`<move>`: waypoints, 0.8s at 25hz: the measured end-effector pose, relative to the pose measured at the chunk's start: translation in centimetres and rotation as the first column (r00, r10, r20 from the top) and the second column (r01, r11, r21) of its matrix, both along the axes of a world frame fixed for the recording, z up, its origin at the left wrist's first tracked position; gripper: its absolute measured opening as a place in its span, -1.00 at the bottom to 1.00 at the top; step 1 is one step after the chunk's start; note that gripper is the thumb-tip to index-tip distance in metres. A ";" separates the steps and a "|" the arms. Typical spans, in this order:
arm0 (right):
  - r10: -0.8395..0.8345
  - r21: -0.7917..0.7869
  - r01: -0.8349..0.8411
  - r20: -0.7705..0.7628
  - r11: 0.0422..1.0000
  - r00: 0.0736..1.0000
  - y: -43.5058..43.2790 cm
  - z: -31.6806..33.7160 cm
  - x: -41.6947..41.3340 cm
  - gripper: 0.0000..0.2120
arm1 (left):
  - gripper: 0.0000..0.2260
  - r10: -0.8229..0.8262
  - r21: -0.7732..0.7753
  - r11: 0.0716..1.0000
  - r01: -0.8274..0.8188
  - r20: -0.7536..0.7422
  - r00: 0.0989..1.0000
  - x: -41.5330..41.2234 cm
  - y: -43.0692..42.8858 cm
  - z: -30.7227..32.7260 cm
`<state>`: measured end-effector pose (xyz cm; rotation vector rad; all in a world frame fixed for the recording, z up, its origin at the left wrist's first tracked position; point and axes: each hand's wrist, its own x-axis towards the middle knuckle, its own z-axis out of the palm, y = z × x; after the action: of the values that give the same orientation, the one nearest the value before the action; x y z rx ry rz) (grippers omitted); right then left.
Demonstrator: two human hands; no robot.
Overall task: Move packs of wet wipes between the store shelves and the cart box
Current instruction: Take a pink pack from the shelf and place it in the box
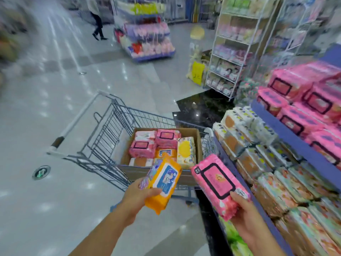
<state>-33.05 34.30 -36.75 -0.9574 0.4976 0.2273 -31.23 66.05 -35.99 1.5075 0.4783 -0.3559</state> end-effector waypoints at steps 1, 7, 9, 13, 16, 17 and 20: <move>0.012 -0.014 -0.012 -0.010 1.000 1.000 2.1 -0.1 1.7 -0.92 | -0.47 0.010 0.056 0.998 -0.010 0.004 1.000 1.3 2.4 -0.3; -0.042 -0.116 0.028 -0.122 0.993 0.992 10.2 -1.3 10.6 -0.83 | -0.47 0.130 0.178 0.976 -0.128 -0.001 0.992 9.7 10.4 -2.1; -0.038 -0.172 0.011 -0.151 0.985 0.988 11.6 -2.4 14.5 -0.72 | -0.44 0.165 0.187 0.970 -0.158 -0.020 0.986 13.3 11.8 -3.4; -0.027 -0.276 -0.021 -0.171 0.961 0.985 14.4 -5.3 22.9 -0.53 | -0.51 0.236 0.206 0.954 -0.220 -0.054 0.970 19.3 13.2 -6.6; -0.060 -0.363 -0.014 -0.193 0.932 0.979 16.4 -6.8 28.2 -0.43 | -0.60 0.243 0.235 0.948 -0.215 -0.094 0.965 23.6 14.2 -8.9; -0.066 -0.397 -0.016 -0.192 0.918 0.979 17.0 -7.0 29.8 -0.46 | -0.62 0.216 0.252 0.950 -0.185 -0.102 0.971 24.9 14.6 -9.9; -0.074 -0.464 -0.042 -0.228 0.885 0.971 18.9 -8.8 34.2 -0.52 | -0.68 0.126 0.280 0.957 -0.077 -0.161 0.979 28.1 15.4 -12.8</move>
<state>1.14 53.18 -45.55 -1.4059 0.8067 0.2130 -3.10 81.46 -48.74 1.7175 0.7693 -0.3560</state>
